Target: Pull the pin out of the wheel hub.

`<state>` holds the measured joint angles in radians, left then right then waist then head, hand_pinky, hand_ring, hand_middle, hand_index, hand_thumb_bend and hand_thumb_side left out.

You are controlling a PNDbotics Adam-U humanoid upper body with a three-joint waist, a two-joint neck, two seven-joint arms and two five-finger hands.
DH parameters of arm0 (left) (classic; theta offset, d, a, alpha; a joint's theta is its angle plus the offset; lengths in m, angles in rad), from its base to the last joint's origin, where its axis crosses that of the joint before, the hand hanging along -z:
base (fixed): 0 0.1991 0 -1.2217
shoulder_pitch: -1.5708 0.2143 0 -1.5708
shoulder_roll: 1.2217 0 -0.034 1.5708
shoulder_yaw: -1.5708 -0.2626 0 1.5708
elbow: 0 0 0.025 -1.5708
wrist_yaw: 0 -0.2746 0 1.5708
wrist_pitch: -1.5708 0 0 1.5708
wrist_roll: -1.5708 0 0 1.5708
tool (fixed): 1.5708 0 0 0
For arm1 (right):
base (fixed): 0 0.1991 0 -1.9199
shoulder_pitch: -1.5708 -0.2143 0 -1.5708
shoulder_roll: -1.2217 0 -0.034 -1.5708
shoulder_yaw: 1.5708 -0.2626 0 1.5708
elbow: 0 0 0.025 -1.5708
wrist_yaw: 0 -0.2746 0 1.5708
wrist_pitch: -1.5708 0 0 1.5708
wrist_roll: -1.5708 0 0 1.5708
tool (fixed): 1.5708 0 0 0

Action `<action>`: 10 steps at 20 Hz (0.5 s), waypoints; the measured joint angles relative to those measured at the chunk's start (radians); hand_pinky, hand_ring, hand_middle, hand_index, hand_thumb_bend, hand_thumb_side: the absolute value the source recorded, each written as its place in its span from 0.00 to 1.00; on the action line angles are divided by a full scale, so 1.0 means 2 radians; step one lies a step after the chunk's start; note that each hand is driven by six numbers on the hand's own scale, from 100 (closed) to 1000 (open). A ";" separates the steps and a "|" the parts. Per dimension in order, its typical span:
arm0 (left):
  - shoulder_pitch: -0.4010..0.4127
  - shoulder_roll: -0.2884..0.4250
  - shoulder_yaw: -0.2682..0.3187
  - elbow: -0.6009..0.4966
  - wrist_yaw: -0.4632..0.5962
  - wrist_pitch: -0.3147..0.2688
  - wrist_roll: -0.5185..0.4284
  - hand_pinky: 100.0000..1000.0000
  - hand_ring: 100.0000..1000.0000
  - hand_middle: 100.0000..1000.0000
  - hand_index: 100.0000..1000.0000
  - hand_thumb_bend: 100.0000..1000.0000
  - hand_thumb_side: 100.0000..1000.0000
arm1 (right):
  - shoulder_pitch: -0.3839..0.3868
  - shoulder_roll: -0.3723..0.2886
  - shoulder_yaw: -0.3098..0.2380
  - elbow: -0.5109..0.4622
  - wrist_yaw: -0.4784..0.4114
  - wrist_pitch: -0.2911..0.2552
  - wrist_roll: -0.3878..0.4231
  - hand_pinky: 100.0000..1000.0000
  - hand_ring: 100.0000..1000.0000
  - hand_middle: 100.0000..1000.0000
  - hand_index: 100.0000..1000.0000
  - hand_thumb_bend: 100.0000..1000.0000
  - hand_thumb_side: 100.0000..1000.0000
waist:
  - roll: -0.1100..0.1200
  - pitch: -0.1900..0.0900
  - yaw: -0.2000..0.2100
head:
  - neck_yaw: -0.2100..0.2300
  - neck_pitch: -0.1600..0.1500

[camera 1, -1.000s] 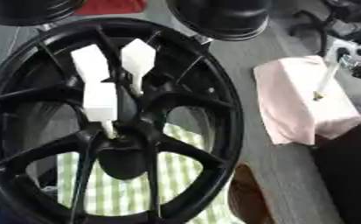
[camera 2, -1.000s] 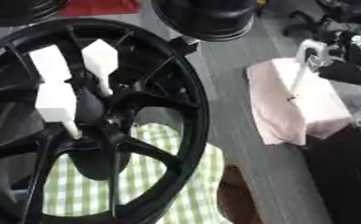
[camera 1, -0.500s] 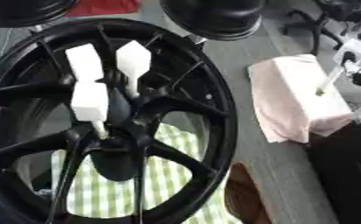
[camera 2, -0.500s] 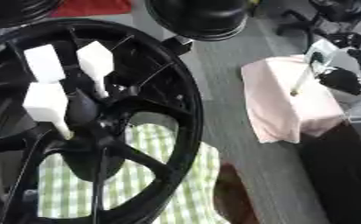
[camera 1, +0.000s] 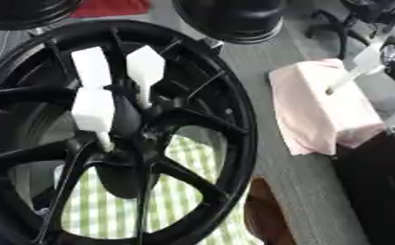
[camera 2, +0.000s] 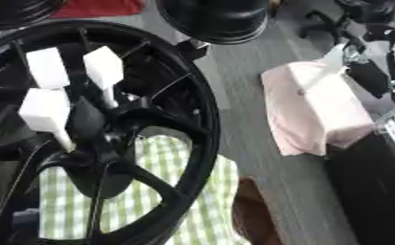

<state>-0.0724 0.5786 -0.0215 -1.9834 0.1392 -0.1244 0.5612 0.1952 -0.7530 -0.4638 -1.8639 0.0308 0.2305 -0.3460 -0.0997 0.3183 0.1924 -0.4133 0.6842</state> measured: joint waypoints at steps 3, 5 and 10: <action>0.000 0.000 0.000 0.000 0.000 0.000 0.000 0.87 0.70 0.58 0.70 0.37 0.60 | -0.001 0.000 -0.002 0.001 0.004 0.017 -0.017 0.98 1.00 0.57 0.77 0.00 0.37 | -0.001 0.000 0.000 | -0.001 0.000; 0.000 0.000 0.000 0.000 0.000 0.001 0.001 0.87 0.70 0.58 0.70 0.37 0.60 | -0.004 0.000 -0.001 -0.006 0.001 0.019 -0.031 0.95 0.96 0.47 0.72 0.00 0.55 | -0.001 0.000 -0.001 | -0.002 0.001; 0.000 0.000 0.000 0.000 0.000 0.001 0.001 0.87 0.70 0.58 0.70 0.37 0.60 | -0.012 -0.001 0.018 -0.046 -0.028 -0.006 -0.044 0.94 0.92 0.40 0.68 0.00 0.53 | 0.000 0.000 0.000 | -0.005 0.001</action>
<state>-0.0733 0.5786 -0.0218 -1.9834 0.1392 -0.1221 0.5633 0.1711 -0.7546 -0.4270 -1.9551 -0.0248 0.2185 -0.4333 -0.1004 0.3184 0.1923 -0.4235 0.6856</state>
